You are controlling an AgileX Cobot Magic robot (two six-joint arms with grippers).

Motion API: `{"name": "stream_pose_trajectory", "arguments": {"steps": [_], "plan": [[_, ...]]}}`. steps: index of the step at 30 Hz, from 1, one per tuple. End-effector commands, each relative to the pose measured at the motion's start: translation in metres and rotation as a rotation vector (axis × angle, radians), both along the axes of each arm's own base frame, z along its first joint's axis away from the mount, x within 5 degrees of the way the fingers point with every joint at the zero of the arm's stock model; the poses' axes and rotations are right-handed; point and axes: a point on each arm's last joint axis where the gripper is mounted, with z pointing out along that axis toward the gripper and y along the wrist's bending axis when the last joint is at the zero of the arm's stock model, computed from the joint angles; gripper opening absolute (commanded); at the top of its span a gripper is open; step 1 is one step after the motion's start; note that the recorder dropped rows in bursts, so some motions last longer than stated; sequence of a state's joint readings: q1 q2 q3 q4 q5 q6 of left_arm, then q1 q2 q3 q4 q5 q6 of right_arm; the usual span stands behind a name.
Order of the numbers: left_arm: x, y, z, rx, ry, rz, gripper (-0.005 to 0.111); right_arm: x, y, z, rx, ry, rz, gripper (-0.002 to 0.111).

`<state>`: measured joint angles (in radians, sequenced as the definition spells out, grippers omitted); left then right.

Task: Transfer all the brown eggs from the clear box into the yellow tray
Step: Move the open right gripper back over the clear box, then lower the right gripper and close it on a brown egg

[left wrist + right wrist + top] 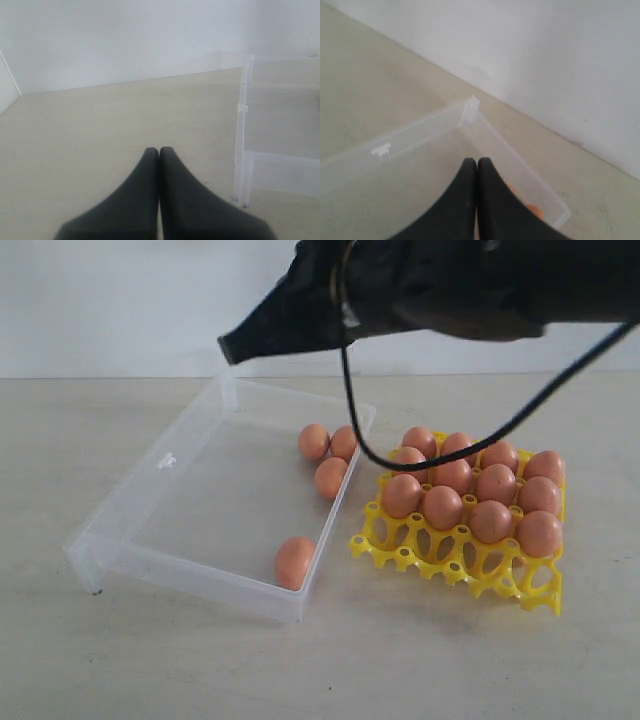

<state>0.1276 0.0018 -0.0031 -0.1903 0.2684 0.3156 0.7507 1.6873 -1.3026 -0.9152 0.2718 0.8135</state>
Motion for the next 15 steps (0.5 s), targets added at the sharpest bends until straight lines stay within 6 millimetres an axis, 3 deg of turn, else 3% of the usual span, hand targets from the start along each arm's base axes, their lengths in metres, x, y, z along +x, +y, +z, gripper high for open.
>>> {"name": "stream_pose_trajectory", "arguments": {"steps": [1, 6, 7, 12, 14, 15], "plan": [[0.000, 0.000, 0.000, -0.012, -0.007, 0.004, -0.004, 0.016, 0.023, -0.043, -0.337, 0.086, 0.022, 0.000], [0.000, 0.000, 0.000, -0.012, -0.009, 0.004, -0.004, 0.003, 0.027, -0.075, -0.642, 0.436, -0.112, 0.000], [0.000, 0.000, 0.000, -0.012, -0.009, 0.004, -0.004, -0.001, 0.032, -0.074, -0.637, 0.462, -0.068, 0.000], [0.000, 0.000, 0.000, -0.012, -0.009, 0.004, -0.004, -0.012, 0.062, -0.030, -0.327, 0.632, 0.066, 0.000], [0.000, 0.000, 0.000, -0.012, -0.009, 0.004, -0.004, -0.011, 0.065, -0.026, -0.305, 0.612, 0.076, 0.002], [0.000, 0.000, 0.000, -0.012, -0.007, 0.004, -0.004, -0.009, 0.066, -0.030, -0.314, 0.607, 0.075, 0.009]]}}
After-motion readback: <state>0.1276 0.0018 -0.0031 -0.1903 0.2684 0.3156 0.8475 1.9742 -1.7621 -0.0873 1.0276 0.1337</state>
